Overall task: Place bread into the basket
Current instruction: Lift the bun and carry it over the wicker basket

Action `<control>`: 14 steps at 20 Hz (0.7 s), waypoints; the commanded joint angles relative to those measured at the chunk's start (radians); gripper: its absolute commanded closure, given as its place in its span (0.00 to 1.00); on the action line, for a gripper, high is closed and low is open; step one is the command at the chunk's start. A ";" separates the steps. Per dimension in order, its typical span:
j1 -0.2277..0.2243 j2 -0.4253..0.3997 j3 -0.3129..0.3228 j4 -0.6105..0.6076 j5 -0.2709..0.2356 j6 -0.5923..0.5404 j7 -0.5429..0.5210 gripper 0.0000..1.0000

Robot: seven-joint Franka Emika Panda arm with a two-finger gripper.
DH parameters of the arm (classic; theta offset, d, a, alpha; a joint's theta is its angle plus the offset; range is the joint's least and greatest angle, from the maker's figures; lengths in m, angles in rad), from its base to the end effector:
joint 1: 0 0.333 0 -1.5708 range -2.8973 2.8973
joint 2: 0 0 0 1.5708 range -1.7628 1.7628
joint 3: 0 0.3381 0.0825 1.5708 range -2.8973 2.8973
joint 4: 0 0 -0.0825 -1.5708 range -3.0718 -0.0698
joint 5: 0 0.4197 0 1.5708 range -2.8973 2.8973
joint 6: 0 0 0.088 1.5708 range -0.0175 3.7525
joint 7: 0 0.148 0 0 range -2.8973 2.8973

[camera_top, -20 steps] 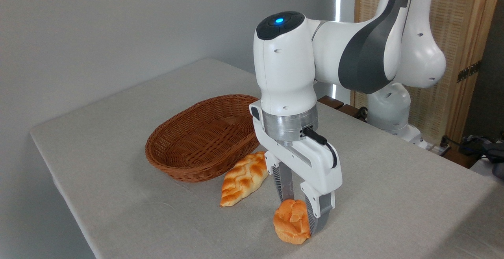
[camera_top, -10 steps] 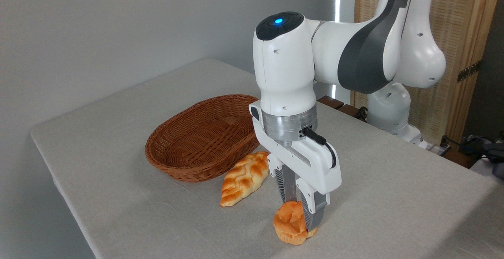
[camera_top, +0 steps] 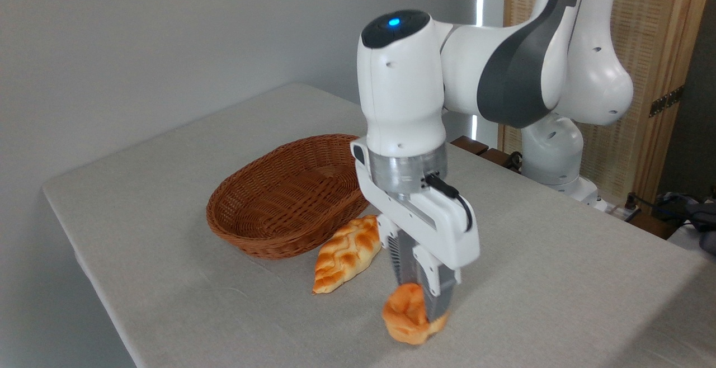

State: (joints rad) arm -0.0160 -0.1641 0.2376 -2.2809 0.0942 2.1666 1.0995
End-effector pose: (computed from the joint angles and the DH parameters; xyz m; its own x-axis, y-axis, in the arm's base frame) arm 0.5090 0.1222 0.3868 0.5972 -0.8019 -0.0168 -0.8012 -0.5954 -0.0592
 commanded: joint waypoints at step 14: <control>-0.006 -0.017 -0.297 0.144 -0.237 0.010 -0.366 0.44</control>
State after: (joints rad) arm -0.0235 -0.1810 -0.0181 -2.1560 -0.1218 2.1676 0.8096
